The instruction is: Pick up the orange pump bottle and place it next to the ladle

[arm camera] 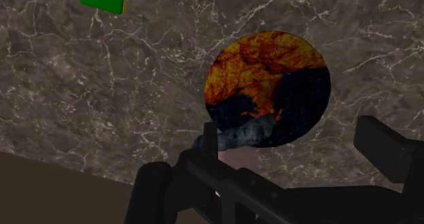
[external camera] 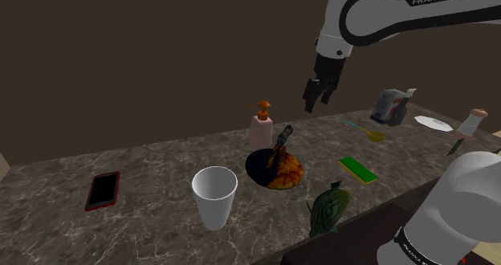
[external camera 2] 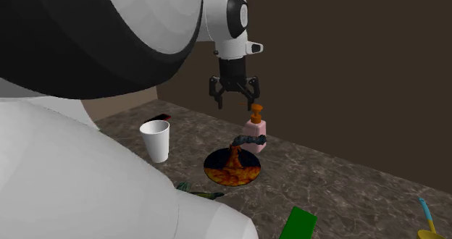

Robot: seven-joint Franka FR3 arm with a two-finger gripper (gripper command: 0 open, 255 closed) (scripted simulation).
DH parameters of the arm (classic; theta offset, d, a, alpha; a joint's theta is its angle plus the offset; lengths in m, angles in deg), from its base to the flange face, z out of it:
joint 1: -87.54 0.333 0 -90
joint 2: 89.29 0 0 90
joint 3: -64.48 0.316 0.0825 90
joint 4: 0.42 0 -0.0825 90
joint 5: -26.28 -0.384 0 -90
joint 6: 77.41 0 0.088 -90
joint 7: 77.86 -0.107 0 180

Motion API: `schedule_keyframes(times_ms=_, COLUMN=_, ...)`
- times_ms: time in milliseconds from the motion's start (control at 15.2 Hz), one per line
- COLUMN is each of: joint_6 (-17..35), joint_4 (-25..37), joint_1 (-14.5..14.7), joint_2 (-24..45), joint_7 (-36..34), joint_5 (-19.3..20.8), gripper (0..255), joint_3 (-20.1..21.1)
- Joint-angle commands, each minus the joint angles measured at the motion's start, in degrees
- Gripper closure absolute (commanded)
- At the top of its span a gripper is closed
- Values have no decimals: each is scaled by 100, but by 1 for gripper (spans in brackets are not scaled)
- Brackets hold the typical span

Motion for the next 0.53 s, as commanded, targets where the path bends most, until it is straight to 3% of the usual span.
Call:
schedule_keyframes(times_ms=0, joint_6=337, joint_4=123, joint_1=-53, joint_2=376, joint_7=-117, joint_5=28, gripper=0, joint_3=34)
schedule_keyframes(times_ms=462, joint_6=1256, joint_4=895, joint_1=-235, joint_2=1838, joint_7=-547, joint_5=226, gripper=0, joint_3=130)
